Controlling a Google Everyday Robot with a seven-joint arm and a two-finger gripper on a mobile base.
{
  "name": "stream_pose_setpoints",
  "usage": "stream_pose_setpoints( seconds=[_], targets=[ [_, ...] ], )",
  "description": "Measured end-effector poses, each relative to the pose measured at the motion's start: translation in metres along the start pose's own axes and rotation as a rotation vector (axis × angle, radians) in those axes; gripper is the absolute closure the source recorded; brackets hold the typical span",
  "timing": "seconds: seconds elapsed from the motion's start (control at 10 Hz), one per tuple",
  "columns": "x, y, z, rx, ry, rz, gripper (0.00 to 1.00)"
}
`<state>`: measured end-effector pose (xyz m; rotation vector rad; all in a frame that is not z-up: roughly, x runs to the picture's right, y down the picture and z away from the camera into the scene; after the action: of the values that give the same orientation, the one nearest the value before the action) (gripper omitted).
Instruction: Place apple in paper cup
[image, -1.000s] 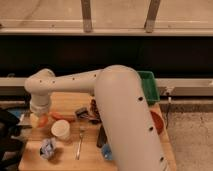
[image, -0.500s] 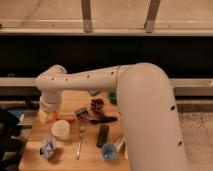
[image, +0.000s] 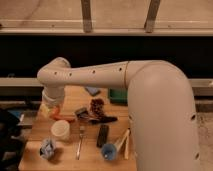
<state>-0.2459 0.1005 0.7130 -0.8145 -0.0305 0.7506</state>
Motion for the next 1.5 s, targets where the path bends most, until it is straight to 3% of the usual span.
stream_pose_setpoints(
  seconds=[0.4, 0.8, 1.5],
  targets=[
    [0.030, 0.005, 0.016, -0.078, 0.048, 0.070, 1.00],
    [0.049, 0.010, 0.026, -0.111, 0.091, 0.122, 0.97],
    [0.061, 0.010, 0.027, -0.113, 0.096, 0.165, 0.29]
  ],
)
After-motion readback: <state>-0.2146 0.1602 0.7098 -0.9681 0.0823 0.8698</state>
